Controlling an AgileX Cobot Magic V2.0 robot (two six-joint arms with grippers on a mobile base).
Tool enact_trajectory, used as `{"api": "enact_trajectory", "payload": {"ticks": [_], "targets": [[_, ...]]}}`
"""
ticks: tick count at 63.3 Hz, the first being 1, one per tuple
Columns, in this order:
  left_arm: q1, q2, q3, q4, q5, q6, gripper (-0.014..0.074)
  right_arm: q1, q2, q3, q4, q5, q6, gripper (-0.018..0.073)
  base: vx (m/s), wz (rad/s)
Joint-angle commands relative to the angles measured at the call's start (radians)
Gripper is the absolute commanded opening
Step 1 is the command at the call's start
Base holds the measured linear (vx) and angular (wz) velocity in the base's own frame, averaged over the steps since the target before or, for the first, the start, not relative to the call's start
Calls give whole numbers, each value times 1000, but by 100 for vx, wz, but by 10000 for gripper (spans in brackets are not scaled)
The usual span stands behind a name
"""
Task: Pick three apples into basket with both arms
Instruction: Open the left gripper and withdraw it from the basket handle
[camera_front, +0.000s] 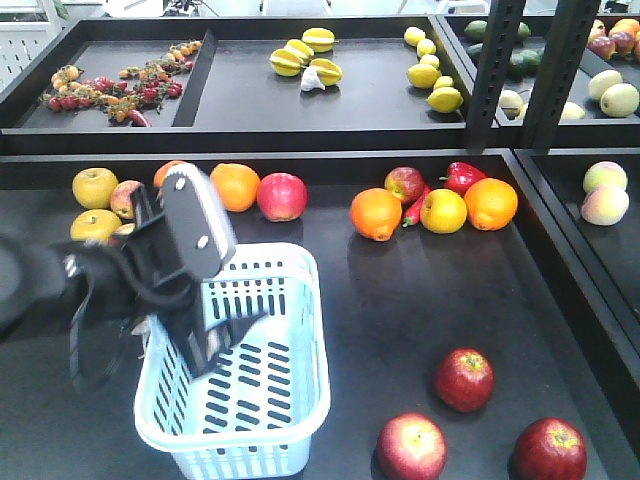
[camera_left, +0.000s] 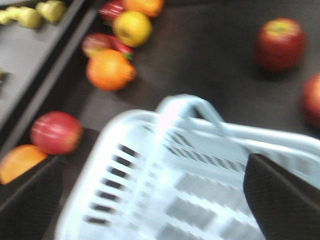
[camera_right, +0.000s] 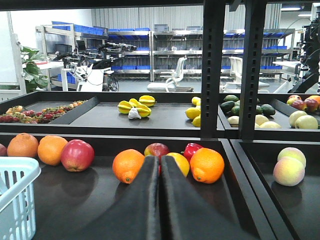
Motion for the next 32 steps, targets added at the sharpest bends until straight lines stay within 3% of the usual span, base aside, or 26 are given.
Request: {"api": "enact_trajectory", "payload": {"ticks": [1,13,25,32], "targets": [[3,-91,1,167,35,-237,695,-4,-11,14,-9,-73,-5,-9,0,0],[17,-270,2,448,25,-674,680,-4,-11,14,-9,-73,-5,-9,0,0],[111,-472,2,722,53,-1144,671,-4,-11,14,-9,-73,-5,-9,0,0],[176,-576,2,880,130,-1429,659,-4,-11,14,-9,-73,-5,-9,0,0]]}}
